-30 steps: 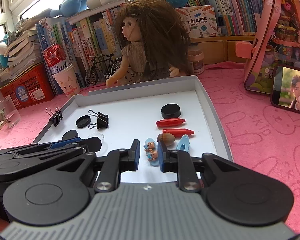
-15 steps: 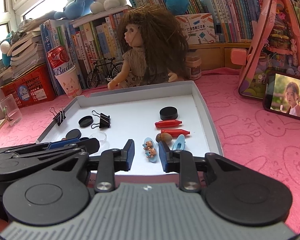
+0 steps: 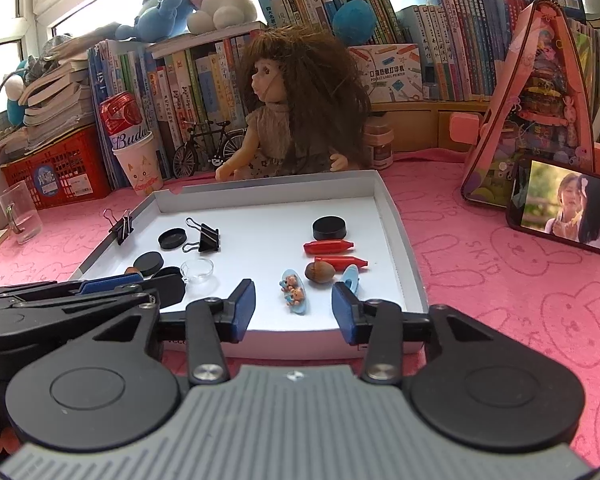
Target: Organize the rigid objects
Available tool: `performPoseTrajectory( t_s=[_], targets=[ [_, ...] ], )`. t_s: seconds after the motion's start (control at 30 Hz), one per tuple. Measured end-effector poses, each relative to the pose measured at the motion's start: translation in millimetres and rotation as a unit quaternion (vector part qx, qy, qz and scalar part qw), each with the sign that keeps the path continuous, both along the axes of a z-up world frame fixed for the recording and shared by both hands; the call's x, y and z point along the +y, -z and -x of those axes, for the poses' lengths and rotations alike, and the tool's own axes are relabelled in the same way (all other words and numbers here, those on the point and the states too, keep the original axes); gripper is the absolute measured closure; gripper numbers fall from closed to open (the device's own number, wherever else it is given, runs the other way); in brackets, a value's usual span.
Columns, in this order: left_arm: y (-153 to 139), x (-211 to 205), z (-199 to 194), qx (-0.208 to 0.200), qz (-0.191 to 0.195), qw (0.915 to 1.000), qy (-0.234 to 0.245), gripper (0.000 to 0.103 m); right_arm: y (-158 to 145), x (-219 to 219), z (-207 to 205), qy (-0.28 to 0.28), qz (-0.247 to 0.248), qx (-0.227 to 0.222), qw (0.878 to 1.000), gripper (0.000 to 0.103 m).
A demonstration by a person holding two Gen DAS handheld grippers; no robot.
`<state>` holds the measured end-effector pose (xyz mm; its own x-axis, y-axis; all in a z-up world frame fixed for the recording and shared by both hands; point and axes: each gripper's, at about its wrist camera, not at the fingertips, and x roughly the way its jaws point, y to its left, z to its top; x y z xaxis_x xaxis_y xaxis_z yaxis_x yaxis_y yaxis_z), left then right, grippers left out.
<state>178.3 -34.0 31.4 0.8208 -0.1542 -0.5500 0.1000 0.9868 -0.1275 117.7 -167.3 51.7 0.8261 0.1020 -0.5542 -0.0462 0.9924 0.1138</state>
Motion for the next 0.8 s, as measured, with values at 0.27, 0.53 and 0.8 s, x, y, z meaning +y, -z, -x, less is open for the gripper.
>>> performPoseTrajectory(
  t_s=[0.27,0.53,0.8],
  targets=[
    [-1,6,17,-0.002,-0.014,0.9999,-0.009,0.063,0,4,11,-0.004,0.004,-0.001,1.000,0.037],
    [-4,10,32,-0.008,-0.027,0.9995,-0.014,0.058,-2,8,23,-0.005,0.010,-0.001,1.000,0.034],
    [0,19,47,-0.011,-0.034,0.9990,-0.027,0.041,2,2,32,0.001,0.002,0.008,1.000,0.020]
  ],
)
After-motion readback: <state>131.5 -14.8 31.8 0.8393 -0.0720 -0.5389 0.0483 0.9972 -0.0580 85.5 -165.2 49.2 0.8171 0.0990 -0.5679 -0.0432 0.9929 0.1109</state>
